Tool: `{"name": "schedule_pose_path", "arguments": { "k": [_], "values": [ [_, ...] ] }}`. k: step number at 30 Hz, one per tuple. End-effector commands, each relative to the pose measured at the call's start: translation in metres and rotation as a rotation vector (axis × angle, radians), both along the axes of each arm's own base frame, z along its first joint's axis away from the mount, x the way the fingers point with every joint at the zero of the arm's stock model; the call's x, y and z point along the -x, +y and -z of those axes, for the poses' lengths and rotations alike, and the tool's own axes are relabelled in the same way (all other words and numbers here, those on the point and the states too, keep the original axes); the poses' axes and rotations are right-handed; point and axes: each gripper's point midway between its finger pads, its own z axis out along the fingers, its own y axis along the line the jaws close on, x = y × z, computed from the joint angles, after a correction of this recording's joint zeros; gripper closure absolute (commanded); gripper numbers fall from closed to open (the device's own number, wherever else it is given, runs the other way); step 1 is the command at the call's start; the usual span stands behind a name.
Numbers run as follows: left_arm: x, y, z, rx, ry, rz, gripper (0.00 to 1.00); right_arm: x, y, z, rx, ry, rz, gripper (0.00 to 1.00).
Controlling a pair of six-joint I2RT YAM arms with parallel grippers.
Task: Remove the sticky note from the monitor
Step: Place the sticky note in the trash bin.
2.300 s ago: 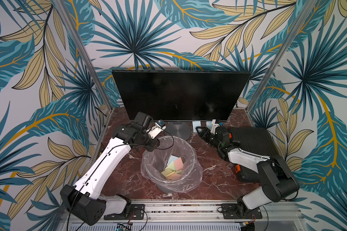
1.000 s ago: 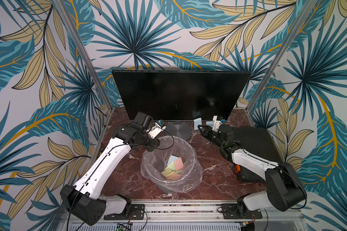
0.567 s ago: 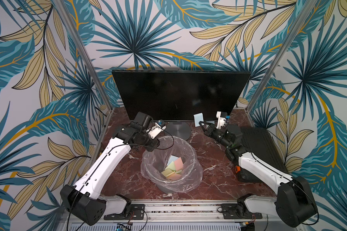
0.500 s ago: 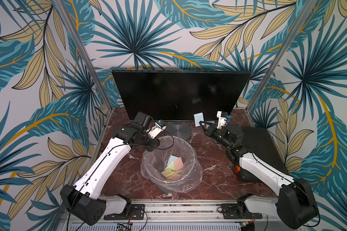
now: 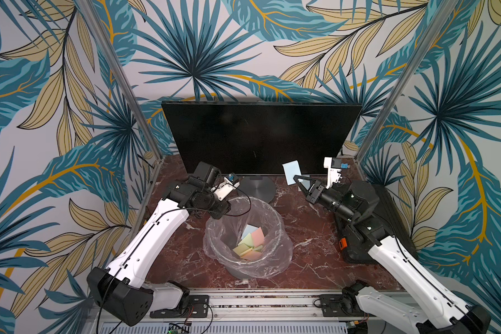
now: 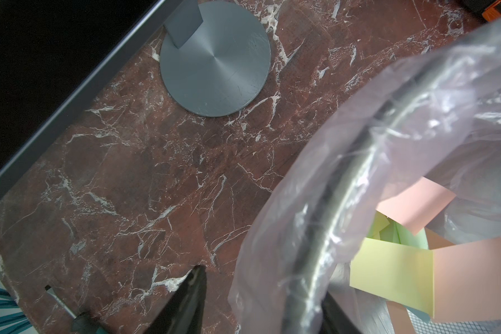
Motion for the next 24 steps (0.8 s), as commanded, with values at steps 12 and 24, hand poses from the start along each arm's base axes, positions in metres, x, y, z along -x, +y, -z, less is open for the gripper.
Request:
{"name": "schedule_pose_path", "arguments": {
  "k": [12, 24],
  "values": [
    [0.0, 0.003, 0.006, -0.02, 0.004, -0.006, 0.47, 0.071, 0.074, 0.071, 0.5, 0.116, -0.334, 1.0],
    [-0.001, 0.003, 0.006, -0.021, 0.002, -0.006, 0.47, 0.107, 0.127, 0.089, 0.641, 0.075, -0.56, 1.0]
  ]
}}
